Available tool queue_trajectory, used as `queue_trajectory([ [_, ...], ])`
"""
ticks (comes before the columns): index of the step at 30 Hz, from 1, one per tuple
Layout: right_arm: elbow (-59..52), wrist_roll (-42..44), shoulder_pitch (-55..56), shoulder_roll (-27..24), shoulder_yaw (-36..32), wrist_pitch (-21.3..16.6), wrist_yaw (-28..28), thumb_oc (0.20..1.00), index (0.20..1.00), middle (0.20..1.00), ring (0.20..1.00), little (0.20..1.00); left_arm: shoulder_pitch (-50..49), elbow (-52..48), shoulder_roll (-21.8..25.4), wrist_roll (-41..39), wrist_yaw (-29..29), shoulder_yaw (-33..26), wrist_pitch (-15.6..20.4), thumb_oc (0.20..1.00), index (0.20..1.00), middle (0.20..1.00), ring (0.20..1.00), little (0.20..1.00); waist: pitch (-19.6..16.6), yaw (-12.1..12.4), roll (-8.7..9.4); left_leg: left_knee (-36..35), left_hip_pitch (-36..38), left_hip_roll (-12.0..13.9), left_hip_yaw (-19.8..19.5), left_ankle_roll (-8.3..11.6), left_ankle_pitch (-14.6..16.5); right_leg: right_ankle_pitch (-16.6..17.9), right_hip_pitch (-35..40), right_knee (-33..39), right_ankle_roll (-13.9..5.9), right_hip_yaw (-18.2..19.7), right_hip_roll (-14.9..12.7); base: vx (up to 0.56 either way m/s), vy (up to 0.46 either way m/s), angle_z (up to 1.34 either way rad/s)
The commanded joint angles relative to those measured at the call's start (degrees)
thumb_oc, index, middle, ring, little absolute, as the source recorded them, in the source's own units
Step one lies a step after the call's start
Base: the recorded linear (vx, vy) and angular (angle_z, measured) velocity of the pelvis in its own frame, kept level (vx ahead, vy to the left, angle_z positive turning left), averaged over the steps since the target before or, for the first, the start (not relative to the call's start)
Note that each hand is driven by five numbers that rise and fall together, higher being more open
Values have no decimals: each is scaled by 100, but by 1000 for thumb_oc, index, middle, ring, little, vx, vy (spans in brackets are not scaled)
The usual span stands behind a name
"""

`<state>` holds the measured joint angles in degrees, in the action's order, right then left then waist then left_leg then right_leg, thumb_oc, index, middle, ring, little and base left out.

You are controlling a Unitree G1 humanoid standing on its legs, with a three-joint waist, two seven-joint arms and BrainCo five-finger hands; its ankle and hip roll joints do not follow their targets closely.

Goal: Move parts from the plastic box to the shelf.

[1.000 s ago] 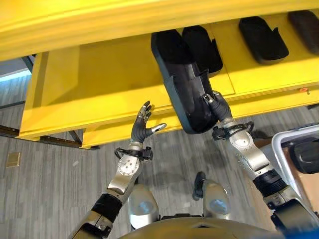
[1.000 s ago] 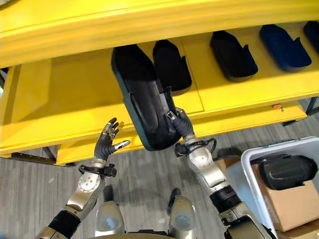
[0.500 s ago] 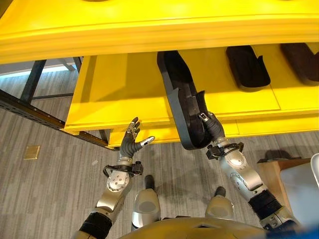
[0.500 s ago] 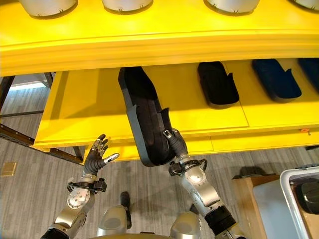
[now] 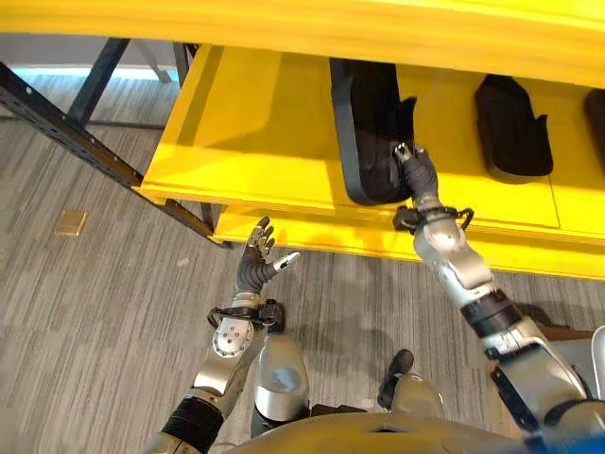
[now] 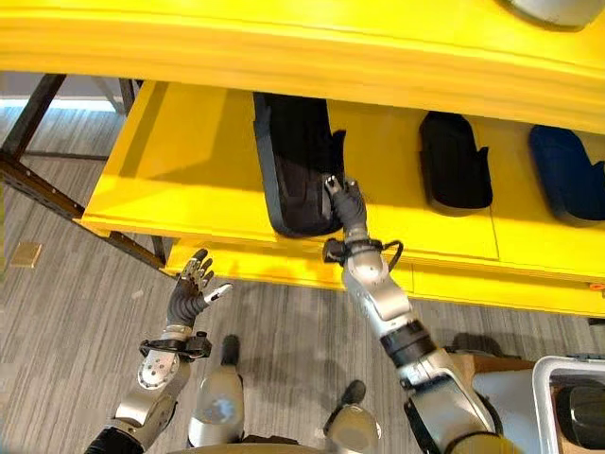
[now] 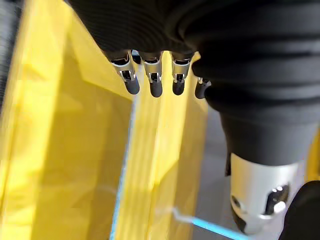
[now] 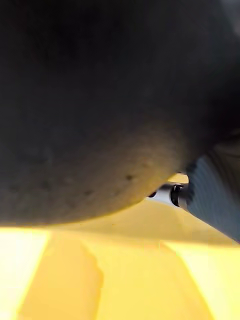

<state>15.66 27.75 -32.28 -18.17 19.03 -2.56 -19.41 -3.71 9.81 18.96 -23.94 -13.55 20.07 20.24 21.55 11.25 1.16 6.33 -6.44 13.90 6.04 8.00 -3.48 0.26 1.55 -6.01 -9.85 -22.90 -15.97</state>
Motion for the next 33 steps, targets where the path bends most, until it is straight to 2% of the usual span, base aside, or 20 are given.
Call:
queue_trajectory([
  [1,-317,72,-573,-112,-365,-223,-124,200,200,200,200,200,106,-592,241,-4,227,120,66,1000,1000,1000,1000,1000,155,26,-2,136,102,-98,333,-243,208,-619,130,-677,273,82,148,0,0,0],
  [5,104,128,-1197,-322,-508,-46,-248,200,200,200,200,200,307,-614,302,-177,213,238,89,1000,1000,1000,1000,1000,367,102,-65,284,-117,-98,305,-229,198,-636,11,-760,273,77,120,-67,65,3],
  [11,688,250,-1932,-589,-687,-110,-443,200,200,200,200,200,645,-786,491,-401,161,313,74,1000,1000,1000,1000,1000,818,201,-86,461,-538,-148,302,-255,196,-600,-340,-897,258,73,91,-122,36,2],
  [16,1147,408,-2227,-706,-790,-112,-536,200,200,200,200,200,671,-931,559,-484,94,339,66,1000,1000,1000,1000,1000,824,250,-82,538,-962,-188,302,-278,180,-578,-770,-1001,267,75,102,-59,24,1],
  [17,1236,419,-2244,-746,-797,-120,-606,200,200,200,200,200,653,-988,567,-499,62,341,20,1000,1000,1000,1000,1000,824,251,-71,585,-985,-209,273,-235,304,-674,-820,-1069,221,133,95,0,0,0],
  [19,1385,560,-2283,-802,-845,-136,-666,200,200,200,200,200,639,-1047,564,-501,17,359,-27,1000,1000,1000,1000,1000,824,253,-83,611,-1134,-233,274,-247,306,-676,-993,-1135,225,134,93,-15,17,-1],
  [24,1664,368,-2482,-960,-892,-233,-704,200,200,200,200,200,604,-1148,596,-448,-99,372,-142,1000,1000,1000,1000,1000,824,269,-152,676,-1462,-235,216,-244,284,-726,-1407,-1354,244,166,97,-24,28,-2],
  [26,1833,-120,-2690,-1074,-792,-255,-880,200,200,200,200,200,527,-1020,638,-529,-64,268,-142,1000,1000,1000,1000,1000,824,299,-203,618,-1578,-241,194,-222,237,-747,-1634,-1456,243,178,105,-30,14,-5],
  [29,1957,-203,-2852,-1209,-687,-231,-999,200,200,200,200,200,461,-958,643,-600,21,219,-13,1000,1000,1000,1000,1000,824,306,-258,645,-1668,-227,194,-212,232,-774,-1817,-1584,266,187,96,-17,29,-3],
  [30,2047,-391,-3003,-1304,-654,-194,-1028,200,200,200,200,200,446,-1034,651,-635,55,202,-10,1000,1000,1000,1000,1000,824,296,-320,669,-1714,-226,206,-214,249,-798,-1979,-1714,278,215,67,-20,64,-3],
  [33,2154,-617,-3175,-1366,-566,-192,-1132,200,200,200,200,200,485,-1103,672,-683,48,247,-40,1000,1000,1000,1000,1000,824,291,-354,702,-1745,-226,222,-223,272,-809,-2089,-1815,279,226,40,-3,16,-1],
])
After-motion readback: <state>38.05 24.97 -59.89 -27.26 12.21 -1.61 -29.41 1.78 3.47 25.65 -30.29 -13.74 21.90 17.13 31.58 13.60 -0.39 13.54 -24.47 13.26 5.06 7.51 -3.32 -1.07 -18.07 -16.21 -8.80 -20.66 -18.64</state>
